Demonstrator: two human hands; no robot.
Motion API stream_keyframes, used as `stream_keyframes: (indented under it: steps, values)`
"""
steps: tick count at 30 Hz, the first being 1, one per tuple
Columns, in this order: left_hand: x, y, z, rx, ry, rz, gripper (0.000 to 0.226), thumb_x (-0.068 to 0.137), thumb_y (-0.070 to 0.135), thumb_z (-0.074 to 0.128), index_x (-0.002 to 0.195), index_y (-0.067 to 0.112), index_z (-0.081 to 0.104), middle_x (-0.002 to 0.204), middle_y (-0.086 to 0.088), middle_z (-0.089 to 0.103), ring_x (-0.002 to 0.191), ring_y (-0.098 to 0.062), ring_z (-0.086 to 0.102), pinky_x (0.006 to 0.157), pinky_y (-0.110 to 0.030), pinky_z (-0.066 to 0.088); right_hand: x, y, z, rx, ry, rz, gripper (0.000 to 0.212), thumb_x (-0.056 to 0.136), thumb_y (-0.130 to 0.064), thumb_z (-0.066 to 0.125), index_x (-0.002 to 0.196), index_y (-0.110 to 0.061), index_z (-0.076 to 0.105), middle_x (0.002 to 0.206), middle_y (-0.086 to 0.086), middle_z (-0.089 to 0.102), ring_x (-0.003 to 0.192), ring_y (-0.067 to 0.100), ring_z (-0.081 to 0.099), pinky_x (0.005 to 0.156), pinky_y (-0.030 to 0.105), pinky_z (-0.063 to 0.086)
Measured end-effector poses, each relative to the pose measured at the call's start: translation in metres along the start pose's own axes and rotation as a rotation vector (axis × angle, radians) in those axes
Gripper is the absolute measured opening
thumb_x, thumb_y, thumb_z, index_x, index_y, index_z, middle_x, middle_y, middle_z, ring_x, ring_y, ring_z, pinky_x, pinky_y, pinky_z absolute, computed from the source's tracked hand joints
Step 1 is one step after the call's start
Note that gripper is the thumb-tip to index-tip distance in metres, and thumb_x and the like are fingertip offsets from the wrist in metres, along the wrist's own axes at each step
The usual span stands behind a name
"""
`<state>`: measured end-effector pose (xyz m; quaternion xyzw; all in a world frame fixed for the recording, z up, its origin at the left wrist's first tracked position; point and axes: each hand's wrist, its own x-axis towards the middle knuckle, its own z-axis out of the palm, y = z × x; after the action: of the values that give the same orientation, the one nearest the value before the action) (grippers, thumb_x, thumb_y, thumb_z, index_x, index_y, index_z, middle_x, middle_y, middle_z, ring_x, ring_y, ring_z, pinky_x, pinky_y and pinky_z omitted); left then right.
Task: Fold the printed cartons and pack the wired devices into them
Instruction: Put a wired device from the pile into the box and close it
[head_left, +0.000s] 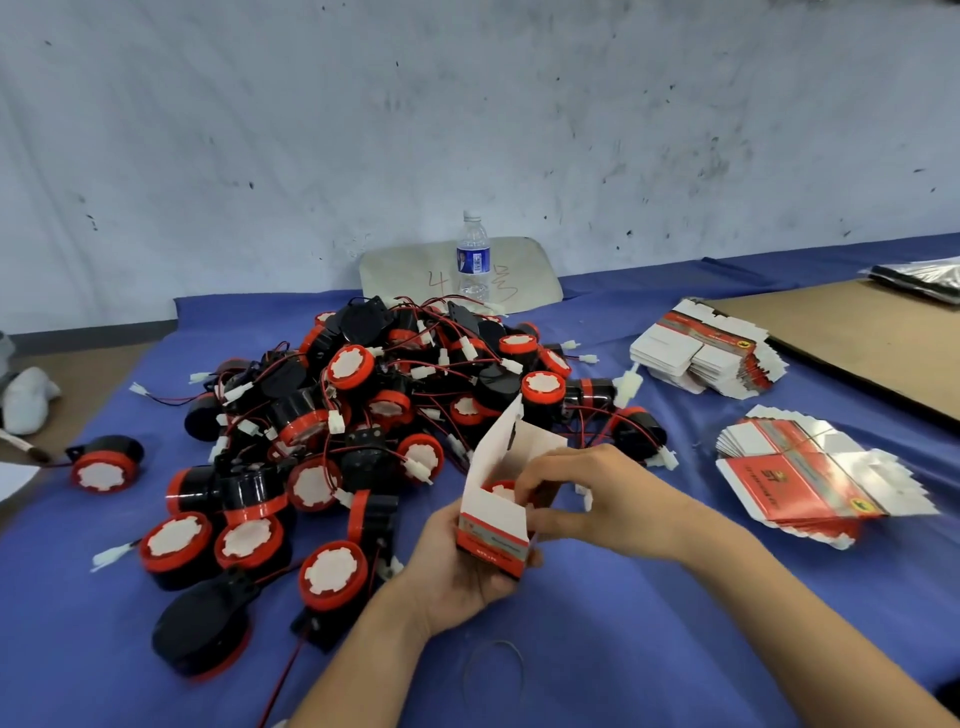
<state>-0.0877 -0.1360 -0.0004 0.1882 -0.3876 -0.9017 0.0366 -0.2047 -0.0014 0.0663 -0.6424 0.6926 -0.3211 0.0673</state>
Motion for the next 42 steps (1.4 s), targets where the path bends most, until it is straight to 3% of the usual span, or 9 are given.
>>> stream_keyframes:
  steps: [9,15,20,24,27,29,33,36,42]
  values:
    - [0.003,-0.006,0.003,0.196,0.002,0.095,0.044,0.092,0.040,0.044,0.120,0.007,0.053,0.115,-0.025,0.066,0.091,-0.047,0.068,0.056,-0.035,0.058,0.005,0.002,0.009,-0.243,-0.170,0.188,0.019,0.091,-0.018,0.057,0.110,-0.018,0.055,0.096,-0.015,0.043,0.081,0.001,0.045,0.067,0.013,0.038]
    - [0.005,-0.009,-0.001,1.137,0.236,0.562,0.059,0.059,0.067,0.070,0.109,0.046,0.046,0.115,0.016,0.055,0.099,0.003,0.056,0.082,-0.023,0.051,0.006,0.012,0.025,-0.263,-0.107,0.319,0.036,0.090,-0.014,0.052,0.126,-0.012,0.051,0.119,0.001,0.053,0.105,0.018,0.046,0.078,0.020,0.041]
    - [0.011,-0.014,-0.007,1.063,0.163,0.639,0.062,0.069,0.031,0.084,0.117,0.047,0.048,0.117,0.021,0.061,0.108,0.003,0.058,0.087,-0.021,0.051,0.004,0.009,0.031,-0.306,-0.141,0.283,0.024,0.097,-0.016,0.048,0.119,-0.008,0.052,0.122,0.005,0.056,0.107,0.021,0.050,0.085,0.028,0.042]
    - [0.015,-0.015,-0.015,0.982,0.236,0.624,0.053,0.078,0.027,0.080,0.117,0.042,0.048,0.107,0.027,0.064,0.101,0.003,0.062,0.082,-0.017,0.050,-0.020,-0.003,0.031,-0.290,0.678,0.060,0.016,0.088,-0.009,0.063,0.104,-0.010,0.066,0.117,0.003,0.059,0.110,0.019,0.054,0.094,0.025,0.044]
    - [0.017,-0.015,-0.014,1.006,0.236,0.605,0.061,0.082,0.028,0.076,0.132,0.037,0.041,0.116,0.024,0.061,0.112,0.001,0.057,0.093,-0.023,0.049,-0.040,-0.002,0.028,-0.152,1.093,0.189,0.047,0.084,-0.010,0.071,0.119,-0.035,0.052,0.135,-0.008,0.041,0.121,0.006,0.045,0.092,0.019,0.042]
    - [0.018,-0.015,-0.011,1.024,0.253,0.590,0.070,0.084,0.030,0.074,0.142,0.030,0.034,0.123,0.016,0.059,0.116,-0.005,0.055,0.098,-0.034,0.048,-0.041,0.004,0.027,0.129,1.022,0.291,0.063,0.084,-0.008,0.071,0.113,-0.056,0.042,0.121,-0.029,0.047,0.100,0.002,0.058,0.073,0.014,0.047]
    - [0.017,-0.017,-0.011,1.055,0.276,0.576,0.064,0.082,0.036,0.072,0.136,0.037,0.037,0.116,0.015,0.061,0.110,-0.005,0.057,0.095,-0.039,0.050,-0.034,0.018,0.030,0.299,0.904,0.346,0.043,0.090,-0.006,0.063,0.101,-0.046,0.058,0.083,-0.016,0.065,0.062,0.010,0.061,0.064,0.019,0.049]
    - [0.017,-0.018,-0.010,1.073,0.288,0.561,0.069,0.073,0.052,0.068,0.134,0.040,0.038,0.115,0.019,0.060,0.109,-0.001,0.057,0.092,-0.037,0.052,-0.024,0.019,0.029,0.282,0.897,0.357,0.028,0.090,-0.002,0.062,0.093,-0.030,0.059,0.072,-0.009,0.065,0.059,0.012,0.061,0.065,0.020,0.047]
    - [0.018,-0.017,-0.009,1.065,0.290,0.540,0.058,0.066,0.066,0.065,0.117,0.054,0.039,0.112,0.024,0.061,0.104,0.005,0.058,0.088,-0.033,0.054,-0.007,0.016,0.024,0.208,0.838,0.266,0.063,0.087,0.002,0.057,0.123,-0.049,0.047,0.072,-0.001,0.063,0.068,0.021,0.065,0.071,0.023,0.052]
